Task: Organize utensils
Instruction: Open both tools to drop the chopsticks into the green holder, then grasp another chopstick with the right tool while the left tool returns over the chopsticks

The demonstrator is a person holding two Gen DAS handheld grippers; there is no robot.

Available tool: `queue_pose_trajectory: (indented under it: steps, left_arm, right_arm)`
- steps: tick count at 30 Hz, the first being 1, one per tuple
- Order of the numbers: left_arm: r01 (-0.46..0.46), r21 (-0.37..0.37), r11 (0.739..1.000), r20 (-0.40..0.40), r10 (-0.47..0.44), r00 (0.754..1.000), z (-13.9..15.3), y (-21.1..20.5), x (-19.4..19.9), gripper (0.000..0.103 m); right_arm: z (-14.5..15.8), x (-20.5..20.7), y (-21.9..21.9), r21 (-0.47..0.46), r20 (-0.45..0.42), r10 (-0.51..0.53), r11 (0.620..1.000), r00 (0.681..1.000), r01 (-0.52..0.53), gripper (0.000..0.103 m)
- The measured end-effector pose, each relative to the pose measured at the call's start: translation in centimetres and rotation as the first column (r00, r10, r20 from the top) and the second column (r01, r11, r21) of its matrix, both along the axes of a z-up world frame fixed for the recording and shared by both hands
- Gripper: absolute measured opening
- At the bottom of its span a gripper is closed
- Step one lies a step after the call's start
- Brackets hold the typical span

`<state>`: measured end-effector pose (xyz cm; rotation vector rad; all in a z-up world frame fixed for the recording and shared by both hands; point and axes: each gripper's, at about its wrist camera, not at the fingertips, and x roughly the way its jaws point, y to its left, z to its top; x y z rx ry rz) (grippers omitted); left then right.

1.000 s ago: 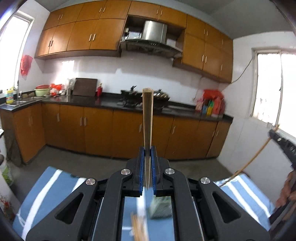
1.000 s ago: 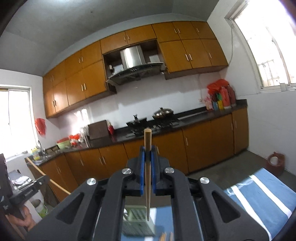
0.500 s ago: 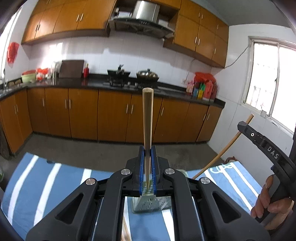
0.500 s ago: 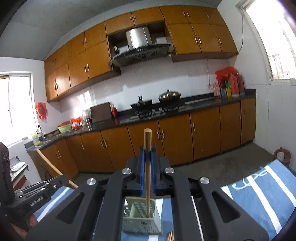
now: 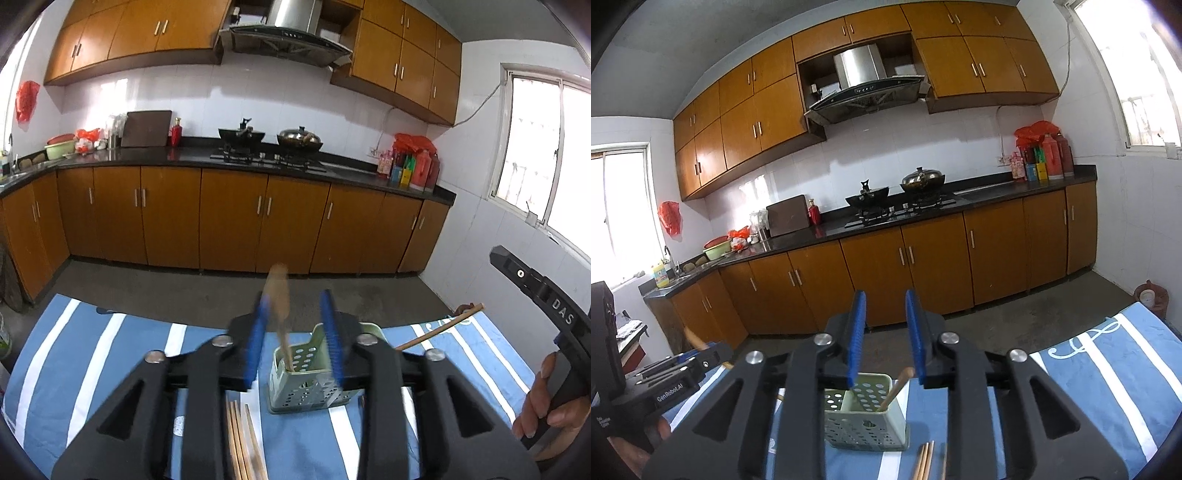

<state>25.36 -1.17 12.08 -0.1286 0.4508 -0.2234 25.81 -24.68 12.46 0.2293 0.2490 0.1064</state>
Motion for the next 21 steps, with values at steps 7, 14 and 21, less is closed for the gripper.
queue_pose_trajectory:
  steps: [7,14,21]
  left_arm:
    - [-0.026,-0.025,0.999,0.012,0.026,1.000,0.4,1.2,-1.5,0.032]
    - [-0.053,-0.032,0.998,0.004,0.053,0.999,-1.0,3.5,-5.1,0.032]
    - [-0.100,0.082,0.992,-0.137,0.110,0.984,-8.0,5.2,-7.1,0.032]
  right_arm:
    - [0.3,-3.8,-1.5,0.000,0.010,-0.024,1.000,1.000,0.024,0.030]
    - [-5.3,-6.9,-3.5,-0.028,-0.147,-0.067,0.998,0.987,0.064,0.031]
    - [-16.5,-7.3,-2.7,-0.030,-0.467,-0.009,1.000,0.884,-0.006,0.029]
